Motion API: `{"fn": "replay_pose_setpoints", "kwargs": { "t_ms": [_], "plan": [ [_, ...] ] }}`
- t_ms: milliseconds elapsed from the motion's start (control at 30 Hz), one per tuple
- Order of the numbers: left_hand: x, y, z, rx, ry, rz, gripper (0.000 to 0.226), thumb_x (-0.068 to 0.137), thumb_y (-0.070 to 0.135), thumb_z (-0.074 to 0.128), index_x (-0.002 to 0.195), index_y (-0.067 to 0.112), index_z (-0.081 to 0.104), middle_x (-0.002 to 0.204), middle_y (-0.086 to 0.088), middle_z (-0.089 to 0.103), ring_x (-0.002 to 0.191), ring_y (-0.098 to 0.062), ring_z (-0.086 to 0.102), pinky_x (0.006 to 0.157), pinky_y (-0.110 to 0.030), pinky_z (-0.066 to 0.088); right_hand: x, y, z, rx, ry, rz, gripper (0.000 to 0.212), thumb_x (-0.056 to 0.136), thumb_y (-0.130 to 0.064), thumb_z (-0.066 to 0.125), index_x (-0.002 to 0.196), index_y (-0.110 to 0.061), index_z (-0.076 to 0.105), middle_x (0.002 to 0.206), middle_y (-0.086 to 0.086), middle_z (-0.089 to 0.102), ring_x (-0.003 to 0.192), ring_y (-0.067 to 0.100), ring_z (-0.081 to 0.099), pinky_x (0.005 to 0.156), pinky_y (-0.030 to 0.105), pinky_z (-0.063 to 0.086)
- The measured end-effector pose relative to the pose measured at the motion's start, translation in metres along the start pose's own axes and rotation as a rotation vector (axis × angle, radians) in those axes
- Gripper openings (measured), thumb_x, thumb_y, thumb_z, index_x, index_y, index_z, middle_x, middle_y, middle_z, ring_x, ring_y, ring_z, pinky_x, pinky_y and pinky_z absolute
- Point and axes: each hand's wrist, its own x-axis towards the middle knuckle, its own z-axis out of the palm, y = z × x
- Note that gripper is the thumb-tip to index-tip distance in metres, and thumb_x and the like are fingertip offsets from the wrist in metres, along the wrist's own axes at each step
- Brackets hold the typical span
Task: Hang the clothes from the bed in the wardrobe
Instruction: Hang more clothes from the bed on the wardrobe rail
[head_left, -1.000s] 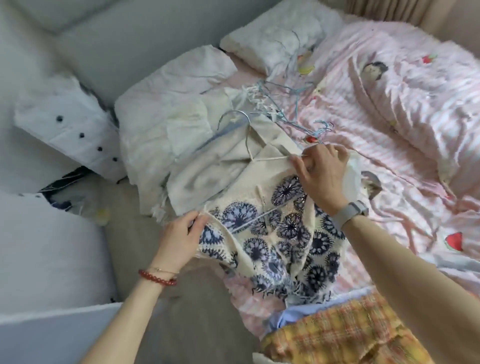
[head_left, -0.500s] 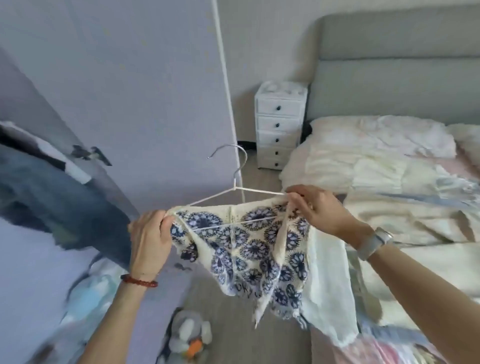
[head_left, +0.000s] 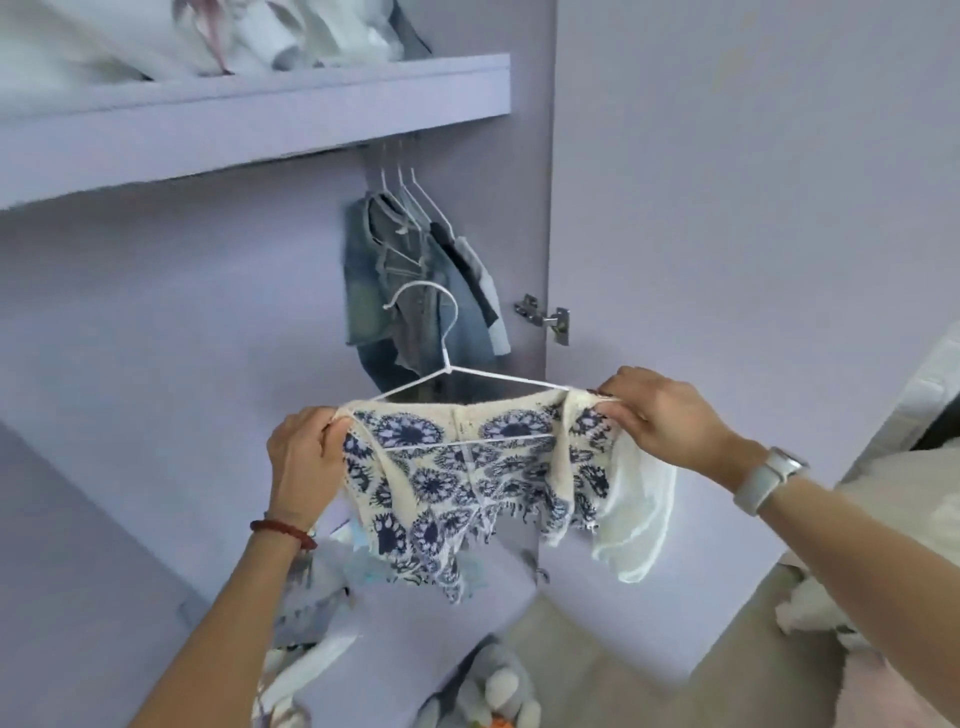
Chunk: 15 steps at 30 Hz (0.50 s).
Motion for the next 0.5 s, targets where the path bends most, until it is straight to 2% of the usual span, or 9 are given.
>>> {"fn": "replay_pose_setpoints", "kwargs": {
  "t_ms": [100,200,233,367,500],
  "plan": [
    [0.014,-0.018,-0.016,0.104,0.059,-0.109,0.015,0.09,0.007,0.055,0.095,-0.001,0.067,0.098,-0.021,0.065,0.097,-0.037,0.055,0.092,-0.045,0.036,0.033,-0.026,0.014,0.056,0.12,-0.036,0.044,0.094,-0.039,0.035,0.097,-0.006,0.064,0.09,0.009,0.067,0.078,0.031,0.065,0.065,0.038,0.053],
    [0.03,-0.017,-0.03,0.085,0.128,-0.209,0.03,0.088,0.001,0.05,0.116,0.004,0.059,0.119,-0.019,0.057,0.116,-0.036,0.045,0.102,-0.043,0.031,0.068,-0.044,0.034,0.071,0.279,-0.061,0.026,0.089,-0.025,0.05,0.086,-0.006,0.067,0.078,0.009,0.069,0.065,0.028,0.067,0.057,0.027,0.048],
    [0.036,-0.012,-0.035,0.087,0.165,-0.199,0.036,0.086,-0.001,0.05,0.121,0.004,0.055,0.124,-0.019,0.053,0.119,-0.036,0.042,0.102,-0.044,0.031,0.08,-0.049,0.042,0.087,0.287,-0.05,0.021,0.087,-0.021,0.052,0.084,-0.006,0.067,0.075,0.009,0.069,0.063,0.029,0.066,0.056,0.027,0.045],
    [0.069,0.022,-0.052,0.225,0.36,-0.001,0.04,0.082,0.0,0.055,0.122,0.006,0.055,0.127,-0.02,0.05,0.12,-0.039,0.041,0.096,-0.051,0.034,0.131,-0.059,0.07,0.171,0.283,0.062,0.021,0.091,-0.019,0.054,0.091,-0.001,0.065,0.08,0.018,0.068,0.069,0.037,0.064,0.058,0.032,0.044],
    [0.118,0.058,-0.063,0.469,0.52,0.223,0.042,0.078,0.012,0.052,0.119,0.01,0.057,0.131,-0.019,0.05,0.125,-0.04,0.04,0.097,-0.054,0.033,0.193,-0.071,0.083,0.345,0.266,0.124,0.026,0.094,-0.02,0.047,0.083,0.001,0.057,0.075,0.022,0.062,0.067,0.037,0.058,0.056,0.028,0.032]
  ]
}}
